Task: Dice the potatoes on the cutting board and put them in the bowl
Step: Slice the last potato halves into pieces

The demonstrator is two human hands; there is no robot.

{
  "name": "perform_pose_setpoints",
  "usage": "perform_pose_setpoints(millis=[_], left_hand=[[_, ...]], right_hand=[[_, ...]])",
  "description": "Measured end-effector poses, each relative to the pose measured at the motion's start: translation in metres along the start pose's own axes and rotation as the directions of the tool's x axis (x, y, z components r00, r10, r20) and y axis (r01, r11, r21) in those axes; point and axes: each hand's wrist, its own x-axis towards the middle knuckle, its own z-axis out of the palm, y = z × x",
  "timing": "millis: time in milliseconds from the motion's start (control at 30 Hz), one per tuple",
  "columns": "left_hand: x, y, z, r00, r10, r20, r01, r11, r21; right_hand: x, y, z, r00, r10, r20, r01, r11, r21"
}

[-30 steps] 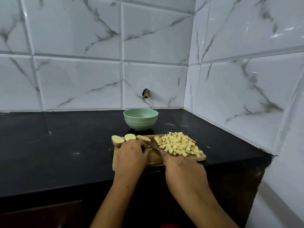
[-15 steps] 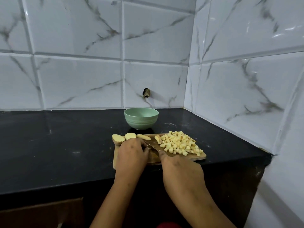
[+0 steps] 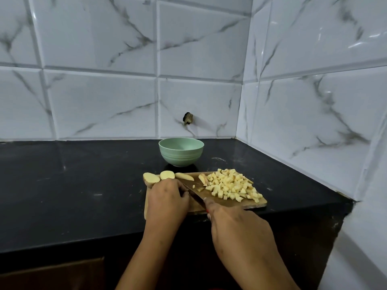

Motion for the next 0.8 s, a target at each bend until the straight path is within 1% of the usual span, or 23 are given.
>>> perform_pose_setpoints(millis=[100, 200, 267, 400, 500, 600, 667, 733, 800], left_hand=[[0.002, 0.0, 0.001, 1.0, -0.003, 0.007, 0.003, 1.0, 0.003], [0.003, 0.001, 0.001, 1.0, -0.001, 0.003, 0.001, 1.0, 0.017], [0.003, 0.001, 0.002, 1.0, -0.008, 0.002, 0.007, 1.0, 0.015], [0.005, 0.0, 0.003, 1.0, -0.012, 0.006, 0.011, 0.999, 0.045], [0.011, 0.002, 0.005, 0.999, 0.022, 0.03, -0.024, 0.998, 0.065], [0.021, 0.006, 0.01, 0.993, 0.049, 0.107, -0.055, 0.997, 0.056], [0.03, 0.01, 0.014, 0.976, 0.095, 0.197, -0.091, 0.995, -0.03], [0.037, 0.012, 0.01, 0.944, 0.146, 0.297, -0.112, 0.985, -0.128], [0.044, 0.011, 0.003, 0.93, 0.154, 0.335, -0.093, 0.977, -0.19]], right_hand=[[0.002, -0.003, -0.002, 0.996, 0.008, 0.089, -0.006, 1.0, -0.021], [0.005, -0.009, 0.001, 0.994, 0.006, 0.109, 0.001, 0.998, -0.065], [0.007, -0.009, 0.001, 0.997, 0.006, 0.078, -0.002, 0.998, -0.06], [0.005, 0.006, -0.006, 1.0, -0.003, -0.03, 0.004, 1.0, 0.01], [0.001, 0.022, -0.012, 0.994, 0.086, -0.07, -0.081, 0.994, 0.074], [0.001, 0.034, -0.019, 0.981, 0.186, -0.048, -0.18, 0.978, 0.107], [0.001, 0.041, -0.021, 0.979, 0.2, -0.05, -0.19, 0.97, 0.151], [0.002, 0.046, -0.022, 0.977, 0.207, -0.048, -0.193, 0.959, 0.209], [0.004, 0.049, -0.024, 0.976, 0.217, -0.029, -0.203, 0.945, 0.255]])
